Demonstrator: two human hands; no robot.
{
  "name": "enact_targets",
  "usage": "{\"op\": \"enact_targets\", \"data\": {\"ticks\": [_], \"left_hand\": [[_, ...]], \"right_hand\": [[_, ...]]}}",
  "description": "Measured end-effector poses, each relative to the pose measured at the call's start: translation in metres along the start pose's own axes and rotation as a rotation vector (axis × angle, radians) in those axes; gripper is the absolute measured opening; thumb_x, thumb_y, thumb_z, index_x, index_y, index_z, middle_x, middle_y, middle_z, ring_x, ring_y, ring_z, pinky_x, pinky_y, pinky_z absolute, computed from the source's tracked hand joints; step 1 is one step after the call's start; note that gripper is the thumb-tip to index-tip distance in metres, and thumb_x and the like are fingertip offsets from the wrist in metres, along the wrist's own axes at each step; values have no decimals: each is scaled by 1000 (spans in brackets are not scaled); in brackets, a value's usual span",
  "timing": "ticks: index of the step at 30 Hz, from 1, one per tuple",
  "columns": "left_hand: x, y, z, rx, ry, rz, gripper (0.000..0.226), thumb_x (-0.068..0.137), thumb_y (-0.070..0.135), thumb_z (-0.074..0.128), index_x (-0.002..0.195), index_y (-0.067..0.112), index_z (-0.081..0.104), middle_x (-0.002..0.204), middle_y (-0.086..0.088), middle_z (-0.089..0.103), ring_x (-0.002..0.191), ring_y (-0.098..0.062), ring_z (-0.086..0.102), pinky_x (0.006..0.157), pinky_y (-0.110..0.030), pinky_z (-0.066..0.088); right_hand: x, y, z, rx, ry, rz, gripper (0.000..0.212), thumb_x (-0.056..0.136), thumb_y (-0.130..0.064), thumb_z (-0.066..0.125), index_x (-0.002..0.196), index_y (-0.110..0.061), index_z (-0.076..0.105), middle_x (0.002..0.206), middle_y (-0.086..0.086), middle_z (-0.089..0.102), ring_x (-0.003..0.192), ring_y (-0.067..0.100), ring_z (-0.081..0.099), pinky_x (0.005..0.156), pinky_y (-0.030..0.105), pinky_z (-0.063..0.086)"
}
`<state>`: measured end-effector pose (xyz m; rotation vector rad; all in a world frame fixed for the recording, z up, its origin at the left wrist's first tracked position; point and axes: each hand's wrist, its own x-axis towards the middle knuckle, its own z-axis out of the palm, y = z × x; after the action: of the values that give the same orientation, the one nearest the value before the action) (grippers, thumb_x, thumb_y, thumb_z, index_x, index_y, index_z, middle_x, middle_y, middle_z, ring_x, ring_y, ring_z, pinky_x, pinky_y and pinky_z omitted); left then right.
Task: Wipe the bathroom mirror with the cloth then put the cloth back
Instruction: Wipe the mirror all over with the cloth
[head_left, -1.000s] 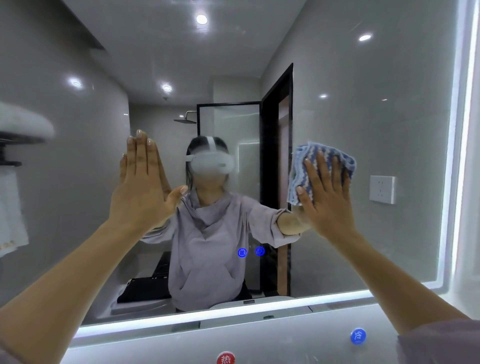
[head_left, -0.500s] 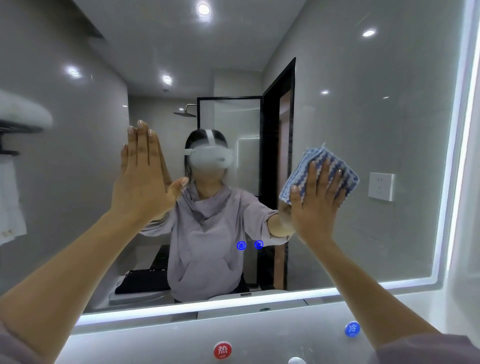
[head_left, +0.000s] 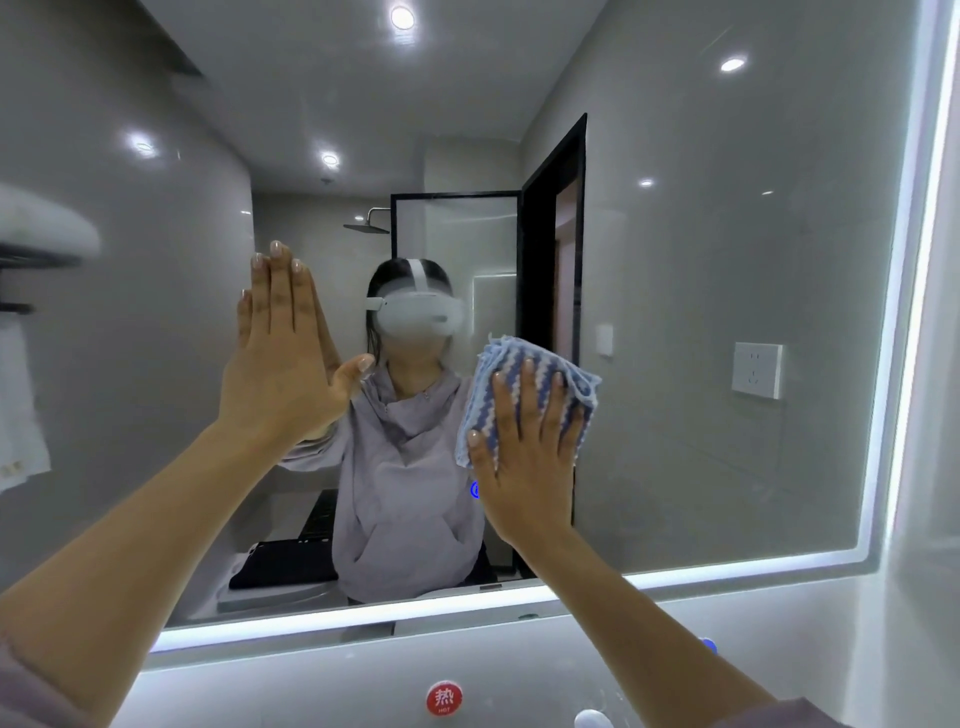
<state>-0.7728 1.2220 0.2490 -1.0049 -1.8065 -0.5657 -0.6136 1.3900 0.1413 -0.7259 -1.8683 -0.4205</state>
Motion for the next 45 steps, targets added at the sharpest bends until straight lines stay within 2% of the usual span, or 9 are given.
{"op": "enact_targets", "data": {"ticks": [4, 8, 12, 17, 21, 26, 35, 39, 45], "left_hand": [[1, -2, 3, 11, -2, 8, 103, 83, 65, 32, 146, -1, -16, 156, -17, -22, 144, -27, -23, 118, -39, -10], [2, -4, 6, 42, 1, -1, 104, 81, 68, 29, 146, -1, -15, 156, -17, -22, 144, -25, -24, 117, -38, -12], [4, -9, 8, 61, 19, 8, 103, 85, 65, 36, 147, 0, -13, 157, -16, -20, 144, -24, -23, 111, -25, -26], [5, -10, 10, 56, 43, 19, 103, 82, 70, 26, 147, 0, -11, 157, -18, -16, 144, -23, -24, 110, -23, -27], [5, -11, 11, 82, 63, 23, 103, 82, 69, 28, 147, -1, -10, 157, -20, -13, 142, -20, -28, 110, -23, -27], [6, -13, 14, 84, 71, 22, 103, 82, 70, 28, 147, 0, -12, 157, -19, -14, 143, -22, -25, 110, -23, -27], [6, -12, 15, 85, 96, 27, 101, 86, 67, 32, 147, 0, -12, 157, -19, -14, 144, -25, -20, 111, -24, -26], [6, -10, 14, 73, 105, 21, 104, 80, 69, 29, 147, -1, -11, 157, -20, -13, 144, -25, -20, 111, -24, -25], [7, -12, 16, 80, 108, 26, 103, 85, 70, 32, 147, 2, -13, 157, -19, -14, 145, -28, -18, 110, -24, -26]], "right_hand": [[-1, -13, 4, 33, -44, -76, 69, 99, -50, 29, 155, -23, -2, 161, 6, -12, 148, 30, -13, 117, 54, -9], [0, -25, 3, 75, -3, -133, 64, 99, -49, 27, 155, -26, 7, 163, 0, -4, 150, 25, -4, 119, 51, -4], [2, -14, 3, 48, 18, -198, 64, 99, -50, 32, 155, -28, 9, 163, -1, 0, 150, 24, -3, 120, 48, -3], [10, 16, -3, -25, 23, -311, 60, 100, -50, 27, 153, -26, 15, 162, 1, 8, 149, 25, 1, 120, 49, -2], [24, 57, -13, -56, 15, -258, 60, 101, -50, 16, 153, -22, 21, 160, 6, 8, 148, 30, 6, 119, 55, 4], [43, 102, -27, -58, 63, -187, 61, 100, -48, 15, 153, -17, 23, 160, 8, 10, 148, 32, 7, 120, 51, 3], [36, 98, -17, -15, 106, -105, 60, 100, -49, 17, 153, -22, 11, 160, 5, 6, 149, 30, -1, 121, 47, -2], [13, 99, -7, -31, 149, -154, 62, 98, -45, 25, 154, -23, 9, 161, 3, 4, 149, 24, -11, 120, 45, -7], [-24, 98, 5, -33, 109, -174, 61, 99, -46, 24, 154, -23, 11, 163, 1, -4, 149, 26, -8, 120, 45, -9]]}}
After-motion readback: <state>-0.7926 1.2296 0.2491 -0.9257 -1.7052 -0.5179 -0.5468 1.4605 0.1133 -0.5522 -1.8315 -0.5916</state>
